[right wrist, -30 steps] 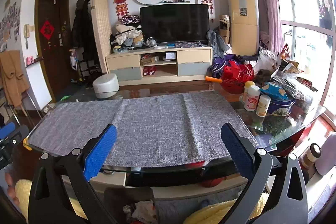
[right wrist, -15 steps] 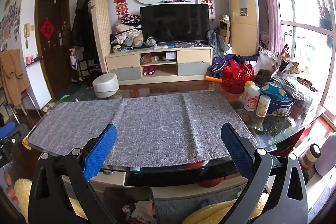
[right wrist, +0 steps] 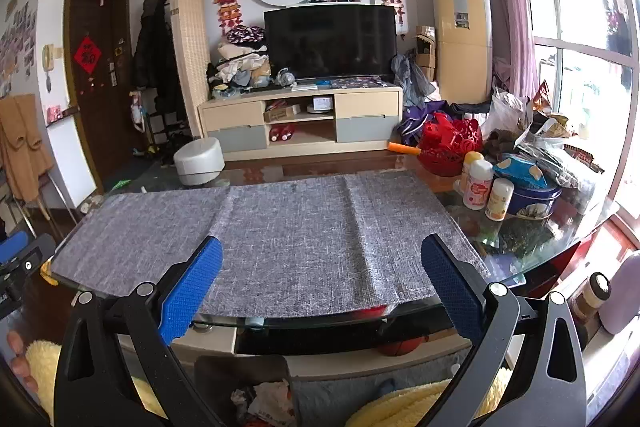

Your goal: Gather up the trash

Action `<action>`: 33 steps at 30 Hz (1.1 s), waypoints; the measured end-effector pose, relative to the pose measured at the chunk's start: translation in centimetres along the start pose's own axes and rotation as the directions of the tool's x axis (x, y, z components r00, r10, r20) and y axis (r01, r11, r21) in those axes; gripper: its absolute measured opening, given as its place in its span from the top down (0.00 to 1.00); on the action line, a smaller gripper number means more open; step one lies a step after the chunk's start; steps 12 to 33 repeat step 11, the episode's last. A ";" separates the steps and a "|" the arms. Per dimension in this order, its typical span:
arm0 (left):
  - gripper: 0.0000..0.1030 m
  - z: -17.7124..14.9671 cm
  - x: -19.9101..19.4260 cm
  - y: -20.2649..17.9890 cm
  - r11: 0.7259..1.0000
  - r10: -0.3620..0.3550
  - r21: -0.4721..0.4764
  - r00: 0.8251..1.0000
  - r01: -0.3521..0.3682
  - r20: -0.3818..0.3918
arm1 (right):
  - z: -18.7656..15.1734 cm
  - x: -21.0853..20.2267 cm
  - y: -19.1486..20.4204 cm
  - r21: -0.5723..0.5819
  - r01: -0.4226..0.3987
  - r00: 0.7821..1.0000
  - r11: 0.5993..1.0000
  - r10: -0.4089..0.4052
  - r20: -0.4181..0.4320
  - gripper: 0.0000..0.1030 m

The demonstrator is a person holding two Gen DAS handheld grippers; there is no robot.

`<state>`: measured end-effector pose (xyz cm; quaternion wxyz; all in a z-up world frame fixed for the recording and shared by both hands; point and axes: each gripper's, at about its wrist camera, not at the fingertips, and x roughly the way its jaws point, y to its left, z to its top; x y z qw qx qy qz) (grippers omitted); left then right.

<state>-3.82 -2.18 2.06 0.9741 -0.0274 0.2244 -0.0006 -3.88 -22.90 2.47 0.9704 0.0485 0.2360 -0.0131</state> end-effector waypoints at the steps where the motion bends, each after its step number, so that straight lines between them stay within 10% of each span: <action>1: 0.08 0.0 0.0 -0.1 1.000 0.000 0.003 1.000 0.000 0.000 | 0.0 0.1 0.0 0.001 -0.001 1.000 1.000 0.001 -0.002 0.03; 33: 0.08 -0.3 1.1 0.3 1.000 0.011 0.015 0.999 -0.010 -0.032 | 0.1 1.0 0.1 -0.007 -0.001 1.000 1.000 0.001 -0.019 0.03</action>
